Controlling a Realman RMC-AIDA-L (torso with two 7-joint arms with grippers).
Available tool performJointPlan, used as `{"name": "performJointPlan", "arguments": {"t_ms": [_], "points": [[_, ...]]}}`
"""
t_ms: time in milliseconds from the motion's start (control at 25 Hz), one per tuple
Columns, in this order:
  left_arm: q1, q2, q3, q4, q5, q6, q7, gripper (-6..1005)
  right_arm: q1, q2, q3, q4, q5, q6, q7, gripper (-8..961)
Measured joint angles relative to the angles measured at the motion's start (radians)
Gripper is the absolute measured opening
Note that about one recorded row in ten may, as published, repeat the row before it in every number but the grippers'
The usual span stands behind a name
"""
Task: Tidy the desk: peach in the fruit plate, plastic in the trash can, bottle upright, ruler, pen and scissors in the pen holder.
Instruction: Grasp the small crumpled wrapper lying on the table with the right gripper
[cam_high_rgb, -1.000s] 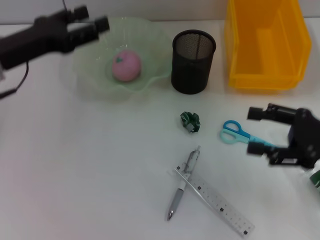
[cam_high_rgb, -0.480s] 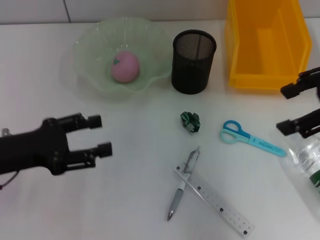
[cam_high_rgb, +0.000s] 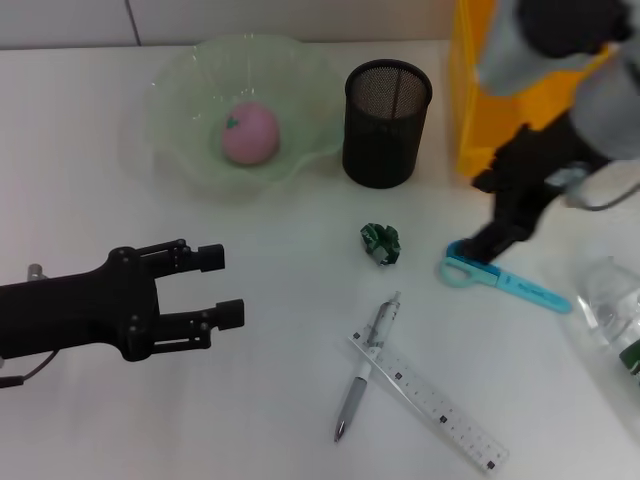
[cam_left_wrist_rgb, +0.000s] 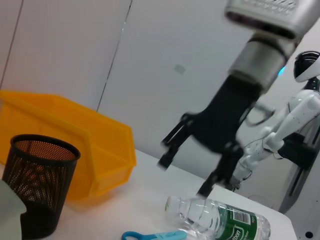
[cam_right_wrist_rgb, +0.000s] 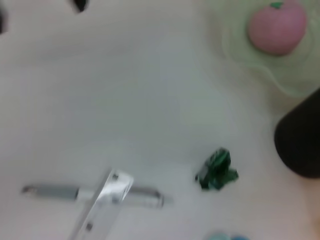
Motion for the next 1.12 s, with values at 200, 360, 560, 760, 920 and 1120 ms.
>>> {"name": "performJointPlan", "arguments": {"t_ms": [200, 360, 560, 760, 920, 1120], "points": [[-0.003, -0.001, 0.000, -0.002, 0.001, -0.003, 0.000, 787, 0.034, 0.001, -0.098, 0.176, 0.005, 0.224, 0.114, 817], [-0.010, -0.003, 0.000, -0.012, 0.001, -0.013, 0.000, 787, 0.072, 0.003, -0.125, 0.281, 0.033, 0.304, 0.151, 816], [-0.015, -0.005, 0.001, -0.025, 0.006, -0.029, 0.000, 786, 0.101, 0.006, -0.177, 0.375, 0.051, 0.389, 0.189, 815], [-0.021, -0.010, 0.001, -0.025, 0.023, -0.036, 0.000, 786, 0.108, 0.007, -0.249, 0.437, 0.059, 0.480, 0.225, 814], [-0.023, -0.012, 0.001, -0.027, 0.025, -0.042, 0.000, 786, 0.109, 0.007, -0.294, 0.467, 0.060, 0.538, 0.241, 813], [-0.023, -0.014, 0.001, -0.028, 0.026, -0.043, 0.000, 785, 0.113, 0.007, -0.326, 0.505, 0.061, 0.583, 0.255, 811]]}}
